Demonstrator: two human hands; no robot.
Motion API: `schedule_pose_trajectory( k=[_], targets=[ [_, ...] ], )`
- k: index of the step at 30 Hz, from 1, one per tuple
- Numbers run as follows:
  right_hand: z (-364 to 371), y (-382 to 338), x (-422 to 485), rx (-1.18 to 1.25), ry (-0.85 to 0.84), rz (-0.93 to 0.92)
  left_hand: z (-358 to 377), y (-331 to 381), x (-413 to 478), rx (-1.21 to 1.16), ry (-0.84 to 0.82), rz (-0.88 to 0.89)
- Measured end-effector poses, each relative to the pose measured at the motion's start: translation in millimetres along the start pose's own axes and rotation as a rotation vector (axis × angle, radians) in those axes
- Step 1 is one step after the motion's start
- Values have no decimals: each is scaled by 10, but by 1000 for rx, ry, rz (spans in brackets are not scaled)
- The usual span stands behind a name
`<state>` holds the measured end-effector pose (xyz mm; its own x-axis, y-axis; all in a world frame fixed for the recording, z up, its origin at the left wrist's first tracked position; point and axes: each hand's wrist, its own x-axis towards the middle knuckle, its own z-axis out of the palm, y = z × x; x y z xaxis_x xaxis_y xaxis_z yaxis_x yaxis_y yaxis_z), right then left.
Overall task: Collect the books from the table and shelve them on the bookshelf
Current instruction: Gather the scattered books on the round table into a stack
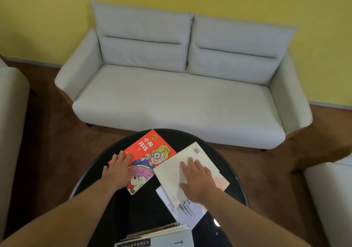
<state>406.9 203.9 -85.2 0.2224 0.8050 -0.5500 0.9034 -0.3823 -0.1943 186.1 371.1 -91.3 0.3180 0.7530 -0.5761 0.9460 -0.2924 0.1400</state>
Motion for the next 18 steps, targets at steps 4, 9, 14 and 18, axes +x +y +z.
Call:
schedule_pose_trajectory(
  k=[4,9,14,18],
  targets=[
    [16,-29,-103,-57,120,-8,15,-26,-114,17,174,-42],
    [-182,108,136,-110,0,-68,-29,57,-158,-334,93,-276],
    [-309,64,165,-159,10,-115,-29,-29,-104,-577,-48,-349],
    [-414,10,92,-184,82,-120,-164,-2,-277,-793,16,-227]
  ],
)
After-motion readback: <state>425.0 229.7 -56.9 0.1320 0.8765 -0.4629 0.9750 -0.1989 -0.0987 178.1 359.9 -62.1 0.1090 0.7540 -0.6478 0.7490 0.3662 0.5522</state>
